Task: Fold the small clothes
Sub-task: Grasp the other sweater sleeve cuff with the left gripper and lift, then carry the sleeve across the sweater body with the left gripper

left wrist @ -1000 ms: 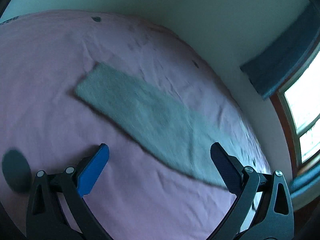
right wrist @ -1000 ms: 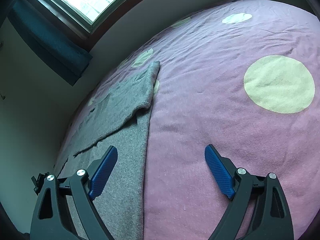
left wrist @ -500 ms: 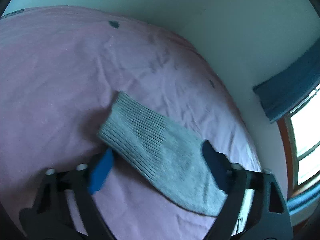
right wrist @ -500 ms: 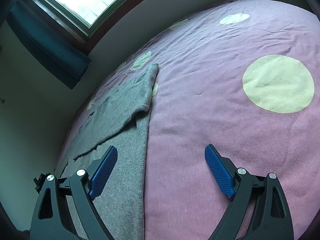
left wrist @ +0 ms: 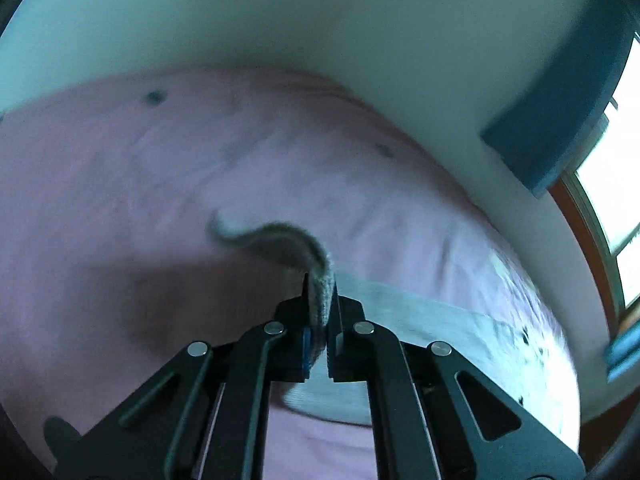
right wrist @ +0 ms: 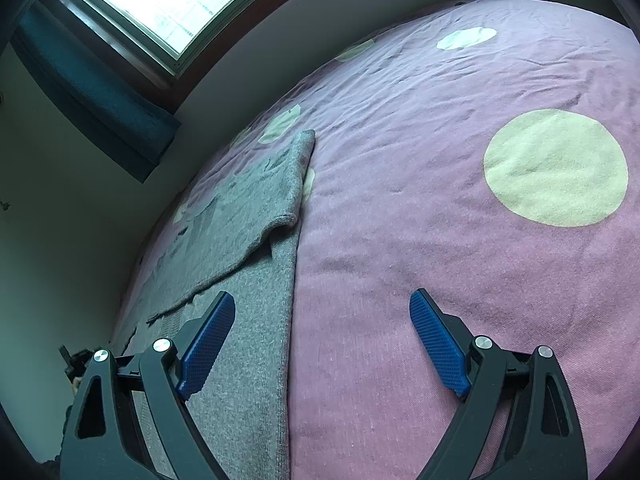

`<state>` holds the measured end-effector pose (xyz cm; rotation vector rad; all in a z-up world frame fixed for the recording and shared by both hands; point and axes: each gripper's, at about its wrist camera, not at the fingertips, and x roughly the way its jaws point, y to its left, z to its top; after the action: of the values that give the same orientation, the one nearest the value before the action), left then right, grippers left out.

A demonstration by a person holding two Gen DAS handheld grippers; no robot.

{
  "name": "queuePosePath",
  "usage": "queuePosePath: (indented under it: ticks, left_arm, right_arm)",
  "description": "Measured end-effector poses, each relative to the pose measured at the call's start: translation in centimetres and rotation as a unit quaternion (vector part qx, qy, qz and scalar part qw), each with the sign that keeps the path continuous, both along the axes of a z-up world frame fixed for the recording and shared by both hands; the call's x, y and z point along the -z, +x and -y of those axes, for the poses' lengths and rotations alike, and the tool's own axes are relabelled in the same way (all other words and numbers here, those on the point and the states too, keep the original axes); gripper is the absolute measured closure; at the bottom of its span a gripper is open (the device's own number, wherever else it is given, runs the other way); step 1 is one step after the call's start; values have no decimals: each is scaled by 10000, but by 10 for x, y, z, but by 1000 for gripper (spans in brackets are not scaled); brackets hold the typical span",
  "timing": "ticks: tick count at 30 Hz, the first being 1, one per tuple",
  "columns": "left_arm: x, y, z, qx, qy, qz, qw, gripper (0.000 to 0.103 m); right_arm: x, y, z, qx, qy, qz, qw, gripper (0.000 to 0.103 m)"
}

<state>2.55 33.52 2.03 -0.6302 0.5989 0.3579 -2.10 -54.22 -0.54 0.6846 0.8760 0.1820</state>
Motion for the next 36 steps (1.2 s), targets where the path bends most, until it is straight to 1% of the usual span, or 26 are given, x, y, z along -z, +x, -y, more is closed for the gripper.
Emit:
queuePosePath:
  ticks: [3,5,7,9,12,14,15,17,18,21,24,27,29,32,34,35,36]
  left_arm:
    - [-32,22,56,551,399,147,9976,99]
    - [-48,37,93,920,533,246,9940,99]
    - [-61,53,132,1334,615,314,9887,99]
    - [-70,69,172,1691,741,310,9823,99]
    - [-79,94,248,2281,1123,296,9667,99]
    - [-78,106,291,2569,1226,296,9582,99]
    - [-77,112,313,2747,1196,303,9536,99]
    - [-72,122,348,3012,1135,290,9463,99]
    - [-68,127,373,3167,1140,272,9412,99]
    - [-56,138,426,3511,1169,190,9288,99]
    - [-38,147,472,3775,1257,-18,9174,99]
    - [-12,156,515,3966,1421,-301,9064,99]
    - [3,160,524,4041,1412,-439,9027,99]
    - [30,166,546,4177,1454,-724,8939,97]
    - [49,166,557,4283,1491,-932,8864,94]
    - [57,166,563,4305,1542,-996,8837,88]
    - [57,163,565,4319,1619,-916,8825,84]
  right_arm:
    - [0,0,1,-9,-4,-6,10000,15]
    - [0,0,0,-7,7,1,10000,15]
    - [0,0,0,-7,13,-1,10000,15]
    - [0,1,1,-16,19,0,10000,15]
    - [0,1,2,-20,23,-1,10000,15]
    - [-1,1,2,-17,43,5,10000,15]
    - [0,1,3,-18,52,5,10000,15]
    - [-1,1,4,-18,68,11,10000,15]
    - [0,1,4,-17,72,11,10000,15]
    - [0,1,4,-15,81,15,10000,15]
    - [0,1,4,-12,92,17,10000,15]
    - [0,0,4,-10,100,19,9999,15]
    - [0,0,4,-12,107,19,9999,15]
    - [0,0,5,-15,108,23,9999,15]
    - [0,-1,5,-12,113,26,9999,15]
    - [0,-1,5,-12,116,26,9999,15]
    - [1,-1,4,-13,118,21,9999,15]
